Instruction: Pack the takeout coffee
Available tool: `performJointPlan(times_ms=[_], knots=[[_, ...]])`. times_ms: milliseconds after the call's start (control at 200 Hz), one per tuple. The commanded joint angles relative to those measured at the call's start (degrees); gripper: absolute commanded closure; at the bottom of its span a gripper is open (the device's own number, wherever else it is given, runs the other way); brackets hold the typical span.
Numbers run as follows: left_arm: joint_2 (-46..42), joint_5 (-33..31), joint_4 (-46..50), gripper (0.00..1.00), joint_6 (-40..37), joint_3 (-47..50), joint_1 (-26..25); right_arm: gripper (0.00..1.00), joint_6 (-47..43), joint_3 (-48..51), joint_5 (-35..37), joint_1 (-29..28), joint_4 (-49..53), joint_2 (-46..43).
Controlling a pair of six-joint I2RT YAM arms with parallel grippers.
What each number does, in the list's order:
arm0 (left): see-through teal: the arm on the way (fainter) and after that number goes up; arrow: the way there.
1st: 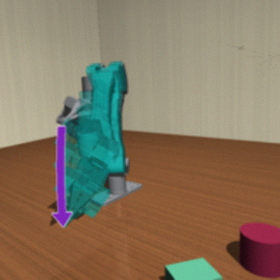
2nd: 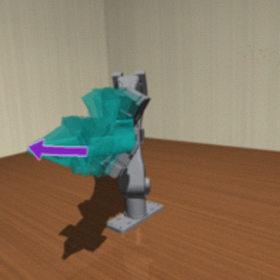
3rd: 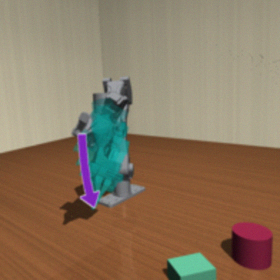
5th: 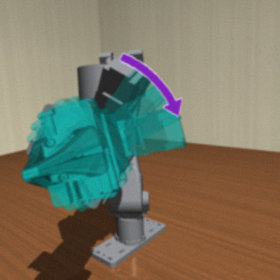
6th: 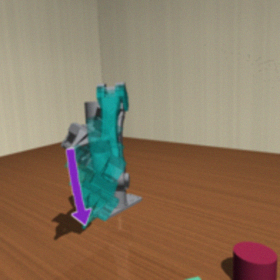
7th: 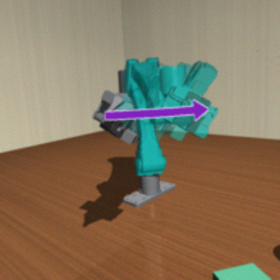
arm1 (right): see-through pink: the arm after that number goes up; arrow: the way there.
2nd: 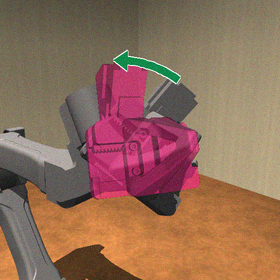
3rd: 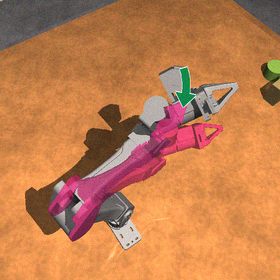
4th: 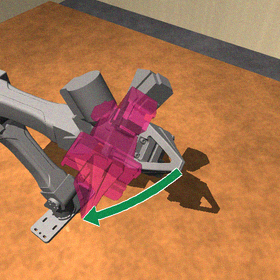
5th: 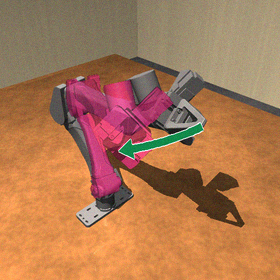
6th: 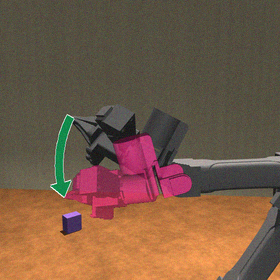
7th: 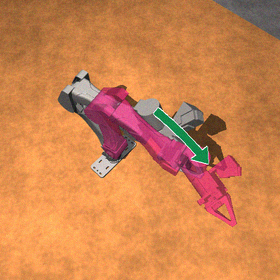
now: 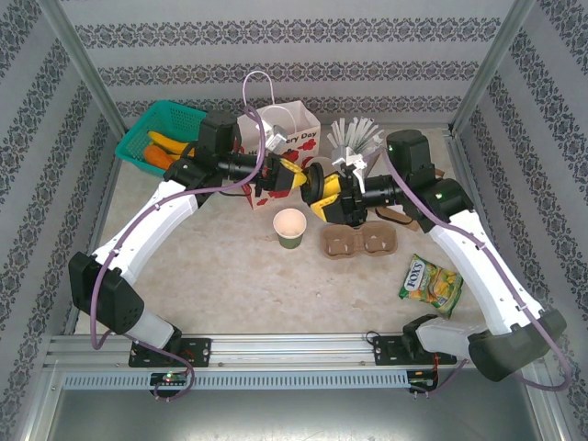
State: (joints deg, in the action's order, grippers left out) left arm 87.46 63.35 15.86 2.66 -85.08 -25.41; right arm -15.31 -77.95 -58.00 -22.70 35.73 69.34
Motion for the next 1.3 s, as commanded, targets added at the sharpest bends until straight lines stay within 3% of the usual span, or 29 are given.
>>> performJointPlan(times_ms=[0, 50, 95, 115, 235, 395, 689, 954, 1119, 1294], knots=[[-0.2, -6.6, -0.2, 1.0, 1.7, 0.5, -0.3, 0.43, 1.9, 1.9, 9.7, 0.7, -4.6, -2.5], [0.0, -9.9, 1.2, 1.0, 1.7, 0.7, -0.3, 0.32, 3.0, 3.3, 14.7, 0.7, -6.5, -3.6], [0.1, -11.9, 2.1, 1.0, 1.8, 1.2, -0.3, 0.06, 4.1, 4.5, 18.2, 0.8, -8.2, -4.5], [0.1, -12.9, 2.2, 1.0, 1.9, 1.6, -0.3, 0.02, 4.6, 5.0, 19.4, 0.7, -9.0, -4.9], [0.3, -17.2, 2.6, 1.0, 3.7, 3.7, -0.4, 0.02, 9.0, 7.5, 26.8, 0.7, -13.3, -6.5], [0.9, -23.6, 8.1, 1.0, 6.0, 3.6, -0.5, 0.02, 18.3, 10.0, 43.8, 0.5, -15.5, -7.1], [-0.2, -24.5, 8.1, 1.0, 19.6, 9.7, -0.7, 0.02, 31.9, 21.6, 63.5, 0.2, -27.2, -13.4], [-2.4, -37.4, 16.1, 1.0, 28.5, 11.5, -0.8, 0.02, 47.9, 30.5, 69.1, 0.9, -30.5, -16.0], [-3.4, -43.7, 19.9, 1.0, 36.6, 12.7, -2.1, 0.02, 47.4, 30.7, 61.8, 0.7, -28.7, -12.8], [-0.7, -49.0, 32.4, 1.0, 40.7, 7.8, -3.7, 0.02, 47.3, 33.2, 61.6, -2.6, -33.0, -9.6]])
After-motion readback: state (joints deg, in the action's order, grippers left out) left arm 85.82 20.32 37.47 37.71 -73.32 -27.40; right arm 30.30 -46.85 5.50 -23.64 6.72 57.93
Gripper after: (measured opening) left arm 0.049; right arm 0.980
